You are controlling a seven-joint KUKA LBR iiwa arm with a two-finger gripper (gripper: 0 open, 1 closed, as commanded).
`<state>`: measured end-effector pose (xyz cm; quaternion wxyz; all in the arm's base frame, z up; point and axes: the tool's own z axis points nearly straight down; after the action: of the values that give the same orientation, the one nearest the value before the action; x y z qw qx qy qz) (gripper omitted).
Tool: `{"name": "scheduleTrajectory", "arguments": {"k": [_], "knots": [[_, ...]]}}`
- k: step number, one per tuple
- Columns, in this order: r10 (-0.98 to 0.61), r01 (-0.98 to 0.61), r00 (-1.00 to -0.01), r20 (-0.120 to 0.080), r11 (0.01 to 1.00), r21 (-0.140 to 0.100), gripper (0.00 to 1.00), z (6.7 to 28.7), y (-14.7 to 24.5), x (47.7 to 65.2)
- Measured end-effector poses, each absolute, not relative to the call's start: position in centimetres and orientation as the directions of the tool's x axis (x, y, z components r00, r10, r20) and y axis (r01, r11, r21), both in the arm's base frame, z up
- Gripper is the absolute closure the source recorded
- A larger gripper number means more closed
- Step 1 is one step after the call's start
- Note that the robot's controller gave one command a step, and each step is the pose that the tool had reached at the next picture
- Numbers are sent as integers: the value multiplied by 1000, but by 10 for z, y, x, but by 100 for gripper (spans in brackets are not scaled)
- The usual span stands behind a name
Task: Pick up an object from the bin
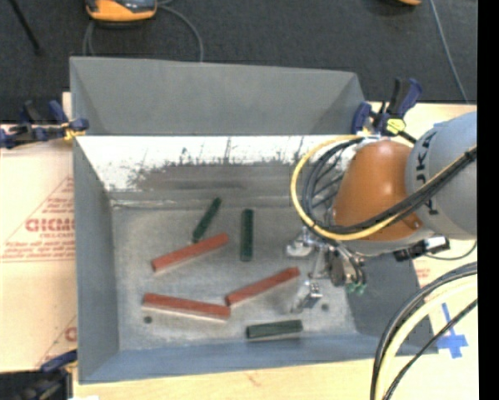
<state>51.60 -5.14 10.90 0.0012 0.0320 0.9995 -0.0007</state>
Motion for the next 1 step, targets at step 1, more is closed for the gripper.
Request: {"name": "scheduleTrajectory", "arguments": {"k": [1], "knots": [[115, 115, -993, 0, 993, 1, 100, 79, -39, 531]]}}
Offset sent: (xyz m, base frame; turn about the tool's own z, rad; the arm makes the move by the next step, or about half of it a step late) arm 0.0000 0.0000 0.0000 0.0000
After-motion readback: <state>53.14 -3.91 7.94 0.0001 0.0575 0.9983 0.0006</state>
